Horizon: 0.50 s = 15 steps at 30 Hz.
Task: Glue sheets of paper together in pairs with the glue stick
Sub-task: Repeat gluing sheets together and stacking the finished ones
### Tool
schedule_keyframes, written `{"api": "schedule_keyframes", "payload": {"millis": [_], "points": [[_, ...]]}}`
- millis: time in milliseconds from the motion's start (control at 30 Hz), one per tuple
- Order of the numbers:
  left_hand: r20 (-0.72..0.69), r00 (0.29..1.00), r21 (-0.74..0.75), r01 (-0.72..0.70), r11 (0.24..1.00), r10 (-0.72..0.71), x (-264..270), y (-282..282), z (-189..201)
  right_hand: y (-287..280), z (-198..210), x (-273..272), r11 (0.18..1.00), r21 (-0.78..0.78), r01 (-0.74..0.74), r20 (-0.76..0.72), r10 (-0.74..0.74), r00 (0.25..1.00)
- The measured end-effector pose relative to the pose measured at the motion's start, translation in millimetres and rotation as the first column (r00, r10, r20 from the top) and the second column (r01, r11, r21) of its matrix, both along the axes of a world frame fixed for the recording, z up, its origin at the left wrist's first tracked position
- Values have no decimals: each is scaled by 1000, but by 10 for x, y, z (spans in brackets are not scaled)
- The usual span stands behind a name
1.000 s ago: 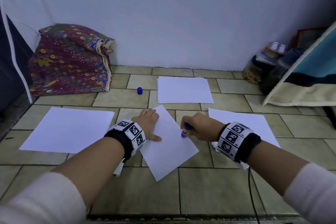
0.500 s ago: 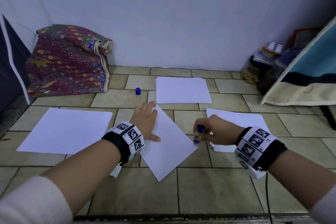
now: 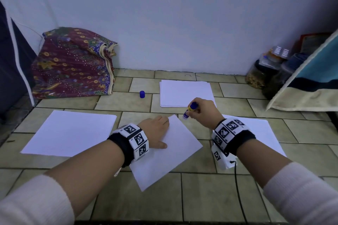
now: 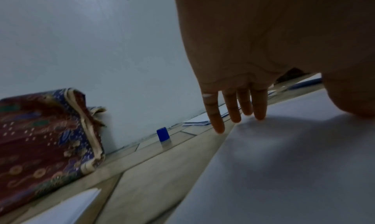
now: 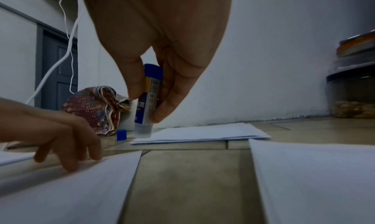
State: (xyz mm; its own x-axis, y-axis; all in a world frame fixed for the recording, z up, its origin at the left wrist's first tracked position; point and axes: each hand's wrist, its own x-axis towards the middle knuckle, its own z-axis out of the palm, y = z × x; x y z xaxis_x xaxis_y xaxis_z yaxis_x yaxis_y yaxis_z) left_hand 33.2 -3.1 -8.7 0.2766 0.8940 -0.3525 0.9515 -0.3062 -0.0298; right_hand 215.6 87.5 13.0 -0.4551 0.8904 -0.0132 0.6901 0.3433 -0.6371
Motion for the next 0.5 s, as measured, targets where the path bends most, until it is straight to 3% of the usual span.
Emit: {"api": "schedule_keyframes", "payload": {"millis": [100,333,500], "points": [[57,996,-29,-65,997,66,-2,19,-34,34,-66,-146,1000,-9,5,43,-4,999],[-12,996,-75,-88,993,87,69,97,11,53,-85,-470,999,-9,-43,106,44,993],[-57,996,-70,-79,994,75,87,101,37,59,-70,-579,987,4,-160,290,152,945]]}}
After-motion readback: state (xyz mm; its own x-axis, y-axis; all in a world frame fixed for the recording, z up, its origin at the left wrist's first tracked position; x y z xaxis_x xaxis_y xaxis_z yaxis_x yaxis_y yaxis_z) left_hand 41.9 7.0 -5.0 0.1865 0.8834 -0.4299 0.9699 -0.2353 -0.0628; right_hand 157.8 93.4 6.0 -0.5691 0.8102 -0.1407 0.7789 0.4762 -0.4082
